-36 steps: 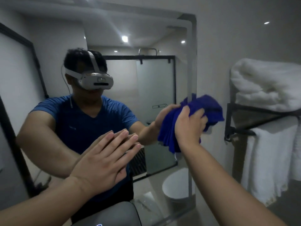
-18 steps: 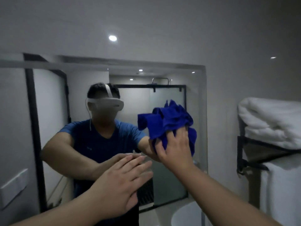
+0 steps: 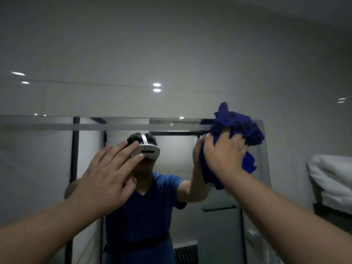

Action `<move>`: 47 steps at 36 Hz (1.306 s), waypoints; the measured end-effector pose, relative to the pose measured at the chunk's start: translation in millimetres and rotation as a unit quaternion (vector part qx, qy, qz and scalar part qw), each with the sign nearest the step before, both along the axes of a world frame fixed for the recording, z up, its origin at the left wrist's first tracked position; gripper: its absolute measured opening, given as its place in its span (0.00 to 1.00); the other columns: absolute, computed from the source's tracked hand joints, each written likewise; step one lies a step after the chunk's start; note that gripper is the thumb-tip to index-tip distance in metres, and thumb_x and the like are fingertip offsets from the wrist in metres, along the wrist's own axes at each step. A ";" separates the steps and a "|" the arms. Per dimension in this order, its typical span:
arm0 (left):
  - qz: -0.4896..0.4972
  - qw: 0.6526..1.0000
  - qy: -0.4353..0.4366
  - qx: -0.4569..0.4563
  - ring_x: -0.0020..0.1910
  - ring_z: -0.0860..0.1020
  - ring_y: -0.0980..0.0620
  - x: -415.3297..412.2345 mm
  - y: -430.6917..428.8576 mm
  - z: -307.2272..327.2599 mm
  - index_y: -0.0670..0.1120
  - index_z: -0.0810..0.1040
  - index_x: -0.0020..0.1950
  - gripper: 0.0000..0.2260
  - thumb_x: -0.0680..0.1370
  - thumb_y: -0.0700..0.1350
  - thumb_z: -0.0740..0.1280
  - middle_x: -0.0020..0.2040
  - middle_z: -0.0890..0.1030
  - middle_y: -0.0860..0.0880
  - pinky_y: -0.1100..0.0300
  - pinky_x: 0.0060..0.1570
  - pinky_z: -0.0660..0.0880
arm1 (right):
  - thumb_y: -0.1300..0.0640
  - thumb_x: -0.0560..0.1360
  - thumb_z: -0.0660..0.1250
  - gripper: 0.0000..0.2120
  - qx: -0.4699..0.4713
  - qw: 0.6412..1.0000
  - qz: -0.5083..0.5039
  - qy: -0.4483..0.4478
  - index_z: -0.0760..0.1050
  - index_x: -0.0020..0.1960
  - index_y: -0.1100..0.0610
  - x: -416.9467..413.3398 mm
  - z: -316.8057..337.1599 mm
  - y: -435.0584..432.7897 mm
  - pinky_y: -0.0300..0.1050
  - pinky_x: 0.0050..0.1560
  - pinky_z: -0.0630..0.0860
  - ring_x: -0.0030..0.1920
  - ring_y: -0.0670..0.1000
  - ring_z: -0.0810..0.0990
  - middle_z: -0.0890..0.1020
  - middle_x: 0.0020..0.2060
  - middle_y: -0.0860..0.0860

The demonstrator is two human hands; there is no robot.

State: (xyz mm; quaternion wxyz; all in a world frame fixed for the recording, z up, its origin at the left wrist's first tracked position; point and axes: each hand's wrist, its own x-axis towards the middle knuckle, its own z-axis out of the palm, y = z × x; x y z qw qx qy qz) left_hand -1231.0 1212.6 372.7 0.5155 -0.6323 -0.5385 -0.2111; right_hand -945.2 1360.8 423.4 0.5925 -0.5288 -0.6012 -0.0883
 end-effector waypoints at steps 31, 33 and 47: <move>-0.232 0.964 -0.080 0.101 0.72 0.75 0.48 121.9 49.4 109.5 0.46 0.79 0.73 0.24 0.78 0.48 0.61 0.73 0.78 0.48 0.48 0.75 0.69 | 0.51 0.85 0.53 0.13 0.116 0.947 0.197 -0.227 0.74 0.59 0.54 -30.6 97.8 -22.1 0.56 0.54 0.77 0.50 0.57 0.82 0.84 0.49 0.52; -0.237 0.964 -0.088 0.082 0.72 0.75 0.47 140.8 62.4 115.8 0.45 0.78 0.75 0.24 0.80 0.48 0.58 0.73 0.78 0.47 0.46 0.74 0.70 | 0.56 0.87 0.57 0.13 0.089 0.946 0.216 -0.225 0.78 0.63 0.58 -26.8 96.3 -18.4 0.53 0.59 0.77 0.58 0.58 0.82 0.85 0.56 0.56; 0.014 0.996 -0.054 0.074 0.63 0.74 0.37 168.4 107.3 104.8 0.51 0.61 0.82 0.42 0.76 0.75 0.60 0.71 0.71 0.37 0.39 0.69 0.70 | 0.59 0.73 0.58 0.13 0.212 0.940 0.249 0.099 0.78 0.51 0.52 30.6 82.2 35.8 0.52 0.52 0.79 0.50 0.55 0.82 0.83 0.49 0.51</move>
